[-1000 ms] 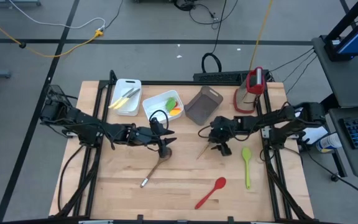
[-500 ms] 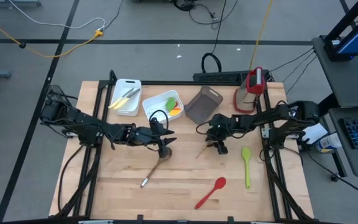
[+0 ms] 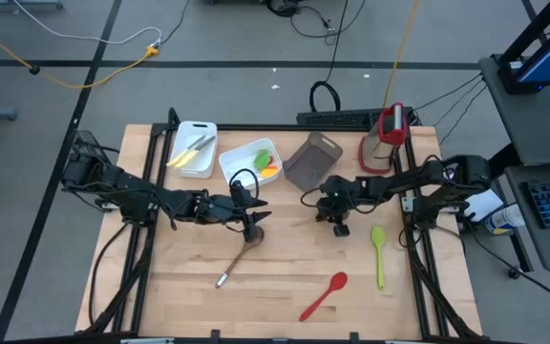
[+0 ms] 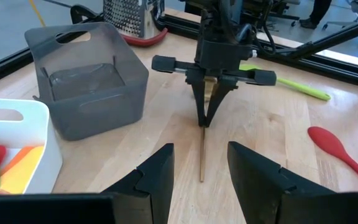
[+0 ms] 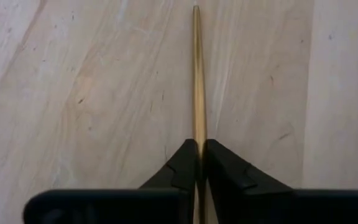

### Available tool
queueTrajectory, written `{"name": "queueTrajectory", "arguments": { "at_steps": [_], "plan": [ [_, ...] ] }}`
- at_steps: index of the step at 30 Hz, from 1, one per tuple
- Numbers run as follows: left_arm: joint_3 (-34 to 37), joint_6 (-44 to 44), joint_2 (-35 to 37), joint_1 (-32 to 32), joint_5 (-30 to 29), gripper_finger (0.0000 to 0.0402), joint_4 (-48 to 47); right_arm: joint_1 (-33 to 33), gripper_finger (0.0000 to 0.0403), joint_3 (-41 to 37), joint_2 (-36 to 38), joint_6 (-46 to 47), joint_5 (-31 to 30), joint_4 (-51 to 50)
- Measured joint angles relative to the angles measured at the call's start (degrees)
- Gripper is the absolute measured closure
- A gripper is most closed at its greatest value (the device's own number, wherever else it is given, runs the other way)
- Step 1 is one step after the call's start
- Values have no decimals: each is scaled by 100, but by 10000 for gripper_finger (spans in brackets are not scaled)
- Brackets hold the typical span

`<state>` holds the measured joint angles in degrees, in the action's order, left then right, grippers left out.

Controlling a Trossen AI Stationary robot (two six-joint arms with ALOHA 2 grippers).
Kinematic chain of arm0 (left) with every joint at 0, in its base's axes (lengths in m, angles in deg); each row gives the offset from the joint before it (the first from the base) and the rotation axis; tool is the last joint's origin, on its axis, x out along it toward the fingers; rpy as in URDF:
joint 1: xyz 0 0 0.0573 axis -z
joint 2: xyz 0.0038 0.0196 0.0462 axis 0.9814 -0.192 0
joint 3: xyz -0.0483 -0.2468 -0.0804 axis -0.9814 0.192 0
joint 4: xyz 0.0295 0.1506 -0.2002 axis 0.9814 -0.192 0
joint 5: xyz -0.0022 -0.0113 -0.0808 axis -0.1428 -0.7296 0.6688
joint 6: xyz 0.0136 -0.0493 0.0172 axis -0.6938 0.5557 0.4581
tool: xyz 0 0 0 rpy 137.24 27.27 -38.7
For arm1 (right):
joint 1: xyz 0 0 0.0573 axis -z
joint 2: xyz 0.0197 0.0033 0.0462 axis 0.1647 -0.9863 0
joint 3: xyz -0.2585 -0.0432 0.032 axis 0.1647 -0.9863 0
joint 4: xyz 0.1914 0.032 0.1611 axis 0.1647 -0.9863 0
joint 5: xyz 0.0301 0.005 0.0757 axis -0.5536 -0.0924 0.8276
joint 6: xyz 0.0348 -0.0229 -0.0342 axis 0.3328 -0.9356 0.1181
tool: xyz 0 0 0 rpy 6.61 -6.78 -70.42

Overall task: Pick & Place Kitchen Items
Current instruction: Put the gold spoon into the black bin

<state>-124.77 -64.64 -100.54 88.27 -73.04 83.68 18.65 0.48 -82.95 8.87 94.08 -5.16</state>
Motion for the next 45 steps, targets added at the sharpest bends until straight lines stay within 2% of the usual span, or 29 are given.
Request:
{"name": "queueTrajectory", "arguments": {
  "at_steps": [8,12,16,21,28,37,42,45],
  "plan": [
    [0,0,0,0,1,250,-31,-377,393,-9,289,238,56,186],
    [0,-2,0,0,2,250,-36,-529,389,-2,692,181,58,217],
    [0,-2,0,0,0,250,-66,-622,388,11,1086,-197,-266,214],
    [0,-2,0,0,0,250,-76,-566,388,198,1378,-923,-1043,243],
    [0,-2,0,0,0,250,-74,-14,388,726,1433,-1751,-1146,252],
    [0,-20,-2,0,0,250,-101,937,388,1123,1397,-2612,-150,389],
    [0,-122,-2,-11,0,250,-55,1512,387,1126,1010,-2679,536,890],
    [0,-118,-2,-41,-4,250,-52,1799,387,1131,638,-2771,642,1229]
  ]
}}
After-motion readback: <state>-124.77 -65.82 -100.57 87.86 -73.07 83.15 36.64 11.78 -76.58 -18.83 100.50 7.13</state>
